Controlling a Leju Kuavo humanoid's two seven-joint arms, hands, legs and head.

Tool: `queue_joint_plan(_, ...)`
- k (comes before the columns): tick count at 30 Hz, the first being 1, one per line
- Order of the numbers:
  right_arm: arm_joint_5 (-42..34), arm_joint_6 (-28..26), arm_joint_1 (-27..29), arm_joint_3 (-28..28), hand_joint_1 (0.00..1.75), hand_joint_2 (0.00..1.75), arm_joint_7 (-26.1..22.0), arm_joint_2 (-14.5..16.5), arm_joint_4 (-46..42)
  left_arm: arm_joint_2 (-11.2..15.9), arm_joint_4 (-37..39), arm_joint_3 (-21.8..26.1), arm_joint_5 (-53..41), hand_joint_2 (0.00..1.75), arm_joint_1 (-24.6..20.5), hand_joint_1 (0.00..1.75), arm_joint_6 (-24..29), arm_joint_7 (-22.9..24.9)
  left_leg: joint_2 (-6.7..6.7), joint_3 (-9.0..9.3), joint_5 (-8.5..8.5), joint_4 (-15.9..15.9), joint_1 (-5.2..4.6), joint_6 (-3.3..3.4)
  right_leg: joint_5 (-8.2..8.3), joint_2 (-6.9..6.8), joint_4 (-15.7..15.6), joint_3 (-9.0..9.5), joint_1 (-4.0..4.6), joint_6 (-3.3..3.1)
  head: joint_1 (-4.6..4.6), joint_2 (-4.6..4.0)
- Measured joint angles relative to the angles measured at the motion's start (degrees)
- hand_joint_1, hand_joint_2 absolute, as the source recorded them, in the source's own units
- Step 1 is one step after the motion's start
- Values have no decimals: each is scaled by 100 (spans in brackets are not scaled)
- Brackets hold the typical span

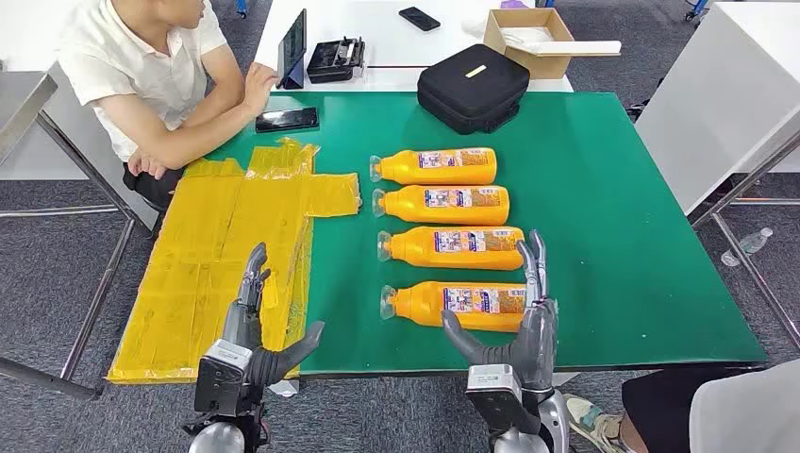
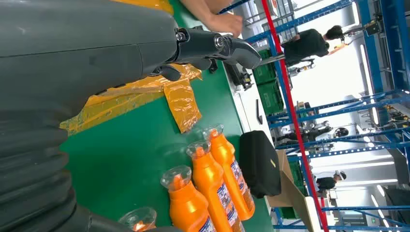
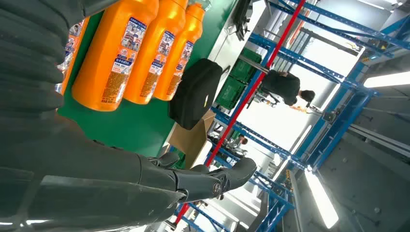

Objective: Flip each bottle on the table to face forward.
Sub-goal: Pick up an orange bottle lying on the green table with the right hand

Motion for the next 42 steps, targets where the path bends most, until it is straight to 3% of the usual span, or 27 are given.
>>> queue_joint_plan(32,-13,-38,-28,18,0,175,-123,0,118,2,27,-36,-140,175,-12,0,-4,8,0,0,0,0,0,0,0,0,0,1,0,0,0,0)
queue_joint_plan(42,844,-251,-114,28,0,175,604,-32,420,3,19,7,-240,175,-8,0,-7,72,-1,0,0,0,0,0,0,0,0,2,0,0,0,0)
